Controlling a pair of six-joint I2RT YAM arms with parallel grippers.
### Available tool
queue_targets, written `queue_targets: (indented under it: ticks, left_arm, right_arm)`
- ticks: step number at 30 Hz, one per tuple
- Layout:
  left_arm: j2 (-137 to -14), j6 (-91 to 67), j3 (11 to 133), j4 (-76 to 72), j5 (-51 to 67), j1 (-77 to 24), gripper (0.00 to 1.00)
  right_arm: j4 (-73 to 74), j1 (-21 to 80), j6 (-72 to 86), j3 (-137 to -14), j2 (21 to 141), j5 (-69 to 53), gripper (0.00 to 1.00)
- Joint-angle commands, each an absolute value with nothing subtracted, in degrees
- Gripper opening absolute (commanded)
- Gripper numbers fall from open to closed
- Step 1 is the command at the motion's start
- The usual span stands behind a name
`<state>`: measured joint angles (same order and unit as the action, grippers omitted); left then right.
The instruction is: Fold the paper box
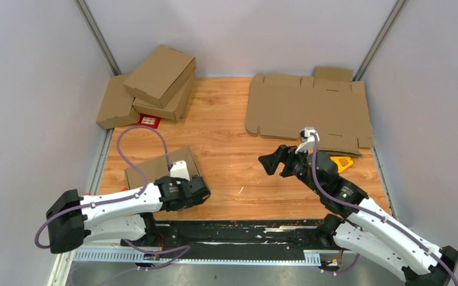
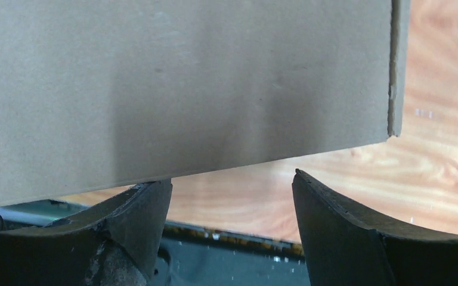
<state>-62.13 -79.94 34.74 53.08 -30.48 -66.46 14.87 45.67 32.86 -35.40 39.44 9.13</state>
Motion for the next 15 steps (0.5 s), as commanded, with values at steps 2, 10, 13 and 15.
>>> queue_targets:
  ticks: [2, 10, 13, 15]
  left_arm:
    - [-55.4, -69.6, 31.5, 47.4, -32.9, -55.0, 0.82]
    - [-51.6, -56.6, 31.7, 43.4, -33.5, -34.4, 0.81]
    - [-50.0, -50.8, 30.0, 35.1, -31.3, -26.2, 0.85]
    - [-49.9, -47.2, 28.5, 27.5, -27.1, -21.5, 0.88]
  right_arm:
    - [19.1, 45.4, 29.6, -35.9, 34.6, 12.2, 0.83]
    - [19.3, 45.5, 28.7, -37.3, 38.0, 9.4, 0.84]
    - [19.3, 45.4, 29.1, -37.8, 39.3, 8.2, 0.85]
    - [19.5, 45.4, 29.0, -38.2, 39.7, 7.6, 0.85]
